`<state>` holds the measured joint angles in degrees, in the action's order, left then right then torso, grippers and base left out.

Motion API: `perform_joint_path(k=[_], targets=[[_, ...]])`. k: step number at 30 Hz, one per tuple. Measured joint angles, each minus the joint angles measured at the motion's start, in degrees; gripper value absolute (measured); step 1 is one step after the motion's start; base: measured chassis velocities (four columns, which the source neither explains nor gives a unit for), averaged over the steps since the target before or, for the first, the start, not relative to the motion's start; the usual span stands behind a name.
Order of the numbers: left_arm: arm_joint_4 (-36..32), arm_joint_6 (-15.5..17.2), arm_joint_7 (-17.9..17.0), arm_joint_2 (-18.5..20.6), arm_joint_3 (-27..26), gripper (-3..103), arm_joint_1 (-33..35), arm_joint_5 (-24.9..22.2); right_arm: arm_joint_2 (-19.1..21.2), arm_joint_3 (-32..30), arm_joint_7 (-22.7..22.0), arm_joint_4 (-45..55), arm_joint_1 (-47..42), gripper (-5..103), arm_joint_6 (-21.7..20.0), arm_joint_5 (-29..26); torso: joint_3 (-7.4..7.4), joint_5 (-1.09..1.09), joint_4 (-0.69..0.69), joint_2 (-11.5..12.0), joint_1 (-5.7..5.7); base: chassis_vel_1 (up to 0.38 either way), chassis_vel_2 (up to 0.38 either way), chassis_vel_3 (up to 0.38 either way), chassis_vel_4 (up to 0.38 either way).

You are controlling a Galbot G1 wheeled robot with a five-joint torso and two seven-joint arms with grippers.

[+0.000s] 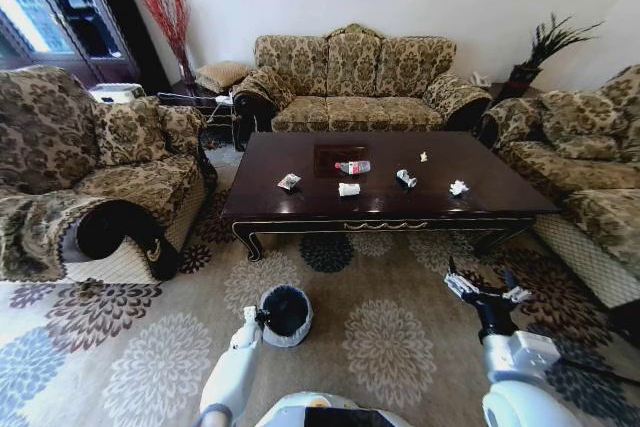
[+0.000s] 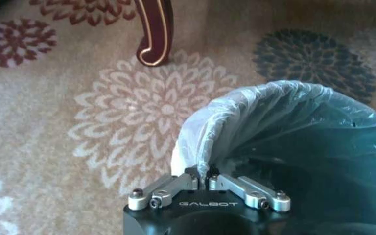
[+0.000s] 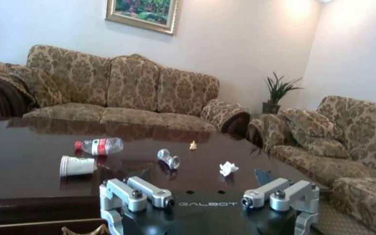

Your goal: Move to the front of the table and place the trash on the table into the trash bin.

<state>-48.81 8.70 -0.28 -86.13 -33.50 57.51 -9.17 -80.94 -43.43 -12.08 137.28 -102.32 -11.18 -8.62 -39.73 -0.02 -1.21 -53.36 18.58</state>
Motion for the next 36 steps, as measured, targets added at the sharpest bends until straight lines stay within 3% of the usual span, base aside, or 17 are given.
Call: perform_joint_path(k=[4, 10, 13, 14, 17, 18, 19, 20, 21, 23, 25, 28, 36], targets=[[-8.4, 1.1, 0.1, 1.6, 0.1, 3, 4.4, -1.3, 0.4, 0.1, 0.0, -0.1, 0.6, 100, -0.3, -0.7, 0.00, 0.02, -0.02, 0.0, 0.00, 0.000, 0.000, 0.000, 0.000], [-17.6, -0.6, 0.2, 3.1, -1.0, 3, 9.9, -1.5, 1.2, 0.3, 0.4, -0.2, 1.0, 100, -0.5, -1.3, 0.00, 0.01, 0.01, 0.0, 0.00, 0.000, 0.000, 0.000, 0.000], [-28.6, -0.6, 0.3, 4.1, -2.6, 3, 15.7, -3.7, 2.1, 0.4, 1.0, 0.2, 1.2, 100, -1.2, -1.9, 0.01, -0.01, -0.01, 0.0, -0.01, 0.000, 0.000, 0.000, 0.000], [-28.6, -0.6, 0.3, 4.1, -2.6, 3, 15.7, -3.7, 2.1, 0.4, 1.0, 0.2, 1.2, 100, -1.2, -1.9, 0.01, -0.01, -0.01, 0.0, -0.01, 0.000, 0.000, 0.000, 0.000], [-42.6, -0.7, 0.3, 4.9, -4.8, 3, 22.1, -5.5, 3.2, 0.4, 1.7, 0.7, 1.9, 100, -2.1, -2.7, 0.01, 0.02, 0.01, 0.0, -0.01, 0.000, 0.000, 0.000, 0.000], [-42.6, -0.7, 0.3, 4.9, -4.8, 3, 22.1, -5.5, 3.2, 0.4, 1.7, 0.7, 1.9, 100, -2.1, -2.7, 0.01, 0.02, 0.01, 0.0, -0.01, 0.000, 0.000, 0.000, 0.000], [-48.0, -0.7, 0.3, 5.0, -5.7, 3, 24.9, -6.0, 3.7, 0.4, 2.1, 0.8, 2.0, 100, -2.2, -3.0, 0.01, 0.01, 0.00, 0.0, 0.00, 0.000, 0.000, 0.000, 0.000], [-54.4, -0.7, 0.3, 4.9, -6.9, 3, 28.1, -6.7, 4.2, 0.3, 2.5, 1.1, 2.2, 100, -2.4, -3.6, 0.01, 0.01, 0.00, 0.0, 0.00, 0.000, 0.000, 0.000, 0.000], [-54.4, -0.7, 0.3, 4.9, -6.9, 3, 28.1, -6.7, 4.2, 0.3, 2.5, 1.1, 2.2, 100, -2.4, -3.6, 0.01, 0.01, 0.00, 0.0, 0.00, 0.000, 0.000, 0.000, 0.000], [-64.9, -0.6, 0.3, 4.0, -9.3, 3, 34.0, -7.6, 4.9, 0.4, 3.0, 1.8, 2.5, 100, -3.0, -4.9, 0.02, 0.04, -0.01, 0.0, -0.01, 0.000, 0.000, 0.000, 0.000], [-66.8, -0.6, 0.3, 3.8, -9.6, 3, 35.2, -7.8, 5.1, 0.4, 3.1, 1.9, 2.6, 100, -3.1, -5.2, 0.02, 0.03, -0.01, 0.0, -0.02, 0.000, 0.000, 0.000, 0.000], [-77.9, -0.5, -0.2, 2.2, -11.5, 3, 41.0, -8.1, 5.7, 0.4, 3.5, 2.7, 3.1, 100, -3.3, -5.5, 0.02, 0.04, -0.01, 0.0, -0.01, 0.000, 0.000, 0.000, 0.000], [-90.0, -1.7, -1.7, 0.8, -12.2, 3, 44.1, -5.4, 6.2, -2.0, 4.8, 5.4, 3.3, 100, -4.1, -7.1, 0.01, 0.02, 0.00, 0.0, -0.01, 0.000, 0.000, 0.000, 0.000]])
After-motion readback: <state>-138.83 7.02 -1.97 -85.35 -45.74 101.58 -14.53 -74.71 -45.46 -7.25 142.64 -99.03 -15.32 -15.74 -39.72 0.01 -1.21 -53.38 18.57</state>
